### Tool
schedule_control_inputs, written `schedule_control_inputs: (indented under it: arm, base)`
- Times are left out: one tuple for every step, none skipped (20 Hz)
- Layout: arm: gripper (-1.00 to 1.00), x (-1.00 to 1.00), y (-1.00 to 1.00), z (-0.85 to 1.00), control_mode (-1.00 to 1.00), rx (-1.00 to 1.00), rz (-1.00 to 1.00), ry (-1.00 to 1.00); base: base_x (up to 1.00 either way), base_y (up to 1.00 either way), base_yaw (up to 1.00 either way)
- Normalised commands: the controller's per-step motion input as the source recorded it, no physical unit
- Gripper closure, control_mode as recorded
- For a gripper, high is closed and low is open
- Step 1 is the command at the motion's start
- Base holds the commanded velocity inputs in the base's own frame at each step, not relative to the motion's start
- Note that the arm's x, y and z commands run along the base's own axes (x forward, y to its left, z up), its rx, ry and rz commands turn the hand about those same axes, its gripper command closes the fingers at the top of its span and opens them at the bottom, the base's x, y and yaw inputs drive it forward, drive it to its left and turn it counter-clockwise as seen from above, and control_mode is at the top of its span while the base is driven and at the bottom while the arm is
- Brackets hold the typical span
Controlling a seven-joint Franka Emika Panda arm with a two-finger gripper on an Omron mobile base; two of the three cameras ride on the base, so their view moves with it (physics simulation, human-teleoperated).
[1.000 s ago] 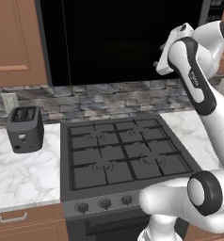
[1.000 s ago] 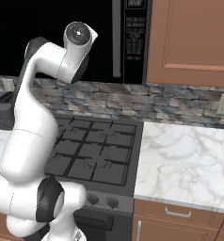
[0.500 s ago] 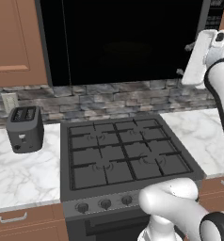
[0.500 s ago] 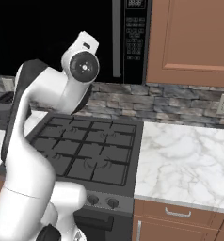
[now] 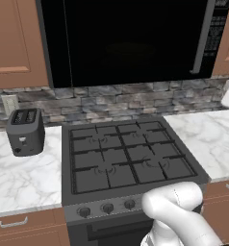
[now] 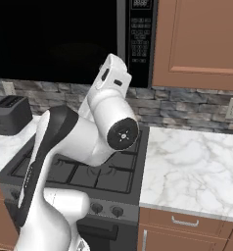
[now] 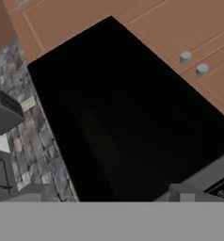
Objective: Remove the banana from the bowl and place it on the small plate. Then place the bowl with only the shrimp in the microwave, close the door, and press the start button to microwave the shrimp.
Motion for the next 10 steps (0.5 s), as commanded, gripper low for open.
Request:
schedule_control_inputs:
  arm:
    - [-1.00, 0.00, -0.46, -0.14, -1.00, 0.04, 0.00, 0.00]
    - [-1.00, 0.00, -0.33, -0.06, -1.00, 0.03, 0.00, 0.00]
    - [-1.00, 0.00, -0.36, -0.01, -1.00, 0.03, 0.00, -0.01]
    - [-1.00, 0.08, -0.29, -0.03, -1.00, 0.03, 0.00, 0.00]
    - [-1.00, 0.19, -0.15, -0.09, -1.00, 0.01, 0.00, 0.00]
    - [-1.00, 0.31, -0.05, -0.06, -1.00, 0.00, 0.00, 0.00]
    - [-1.00, 0.36, -0.05, 0.00, -1.00, 0.00, 0.00, 0.00]
    - [-1.00, 0.44, -0.04, 0.00, -1.00, 0.00, 0.00, 0.00]
    - [-1.00, 0.31, -0.16, 0.00, -1.00, 0.00, 0.00, 0.00]
    - [-1.00, 0.28, -0.27, 0.00, -1.00, 0.01, 0.00, 0.00]
  base:
    - [0.00, 0.00, 0.00]
    - [0.00, 0.00, 0.00]
    - [0.00, 0.00, 0.00]
    - [0.00, 0.00, 0.00]
    - [0.00, 0.00, 0.00]
    - [0.00, 0.00, 0.00]
    - [0.00, 0.00, 0.00]
    - [0.00, 0.00, 0.00]
    - [0.00, 0.00, 0.00]
    - [0.00, 0.00, 0.00]
